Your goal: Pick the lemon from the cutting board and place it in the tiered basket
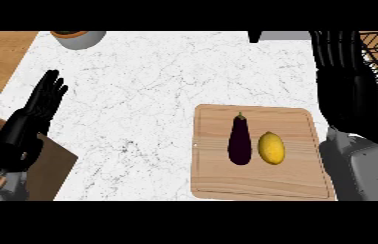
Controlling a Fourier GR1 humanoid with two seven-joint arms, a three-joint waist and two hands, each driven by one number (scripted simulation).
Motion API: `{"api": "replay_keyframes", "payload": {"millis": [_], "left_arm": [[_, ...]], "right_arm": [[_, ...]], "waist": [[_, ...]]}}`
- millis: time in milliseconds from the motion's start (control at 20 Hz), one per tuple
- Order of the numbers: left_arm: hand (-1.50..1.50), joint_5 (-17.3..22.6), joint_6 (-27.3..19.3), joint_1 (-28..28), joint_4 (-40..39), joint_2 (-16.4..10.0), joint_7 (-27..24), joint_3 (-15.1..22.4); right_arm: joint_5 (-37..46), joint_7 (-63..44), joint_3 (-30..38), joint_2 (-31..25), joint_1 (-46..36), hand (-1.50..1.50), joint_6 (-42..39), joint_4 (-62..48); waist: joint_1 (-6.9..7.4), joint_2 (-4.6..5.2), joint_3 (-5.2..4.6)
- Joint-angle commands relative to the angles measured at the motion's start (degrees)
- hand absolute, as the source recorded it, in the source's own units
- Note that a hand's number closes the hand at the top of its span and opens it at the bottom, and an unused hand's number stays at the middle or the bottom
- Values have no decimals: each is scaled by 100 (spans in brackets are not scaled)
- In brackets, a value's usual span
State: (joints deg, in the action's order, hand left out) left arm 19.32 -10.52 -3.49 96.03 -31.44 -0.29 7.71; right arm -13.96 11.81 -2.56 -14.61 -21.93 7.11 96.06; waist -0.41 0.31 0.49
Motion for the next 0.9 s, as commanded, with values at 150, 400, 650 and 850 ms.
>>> {"api": "replay_keyframes", "payload": {"millis": [150,400,650,850], "left_arm": [[0,-730,-557,136,-224,-320,191,-179],[0,-695,-729,612,201,-565,535,-347],[0,-922,-852,757,119,-489,633,-97],[0,-1077,-911,526,52,-383,605,80]], "right_arm": [[257,-560,580,541,1279,150,1560,-43],[746,-1048,1681,685,2586,-150,3185,-1048],[1380,-1119,1304,1438,3590,-150,4505,-479],[2157,-1952,485,1245,4271,-150,4506,100]], "waist": [[-362,2,-46],[-744,205,-64],[-481,-5,-95],[-299,26,-117]]}}
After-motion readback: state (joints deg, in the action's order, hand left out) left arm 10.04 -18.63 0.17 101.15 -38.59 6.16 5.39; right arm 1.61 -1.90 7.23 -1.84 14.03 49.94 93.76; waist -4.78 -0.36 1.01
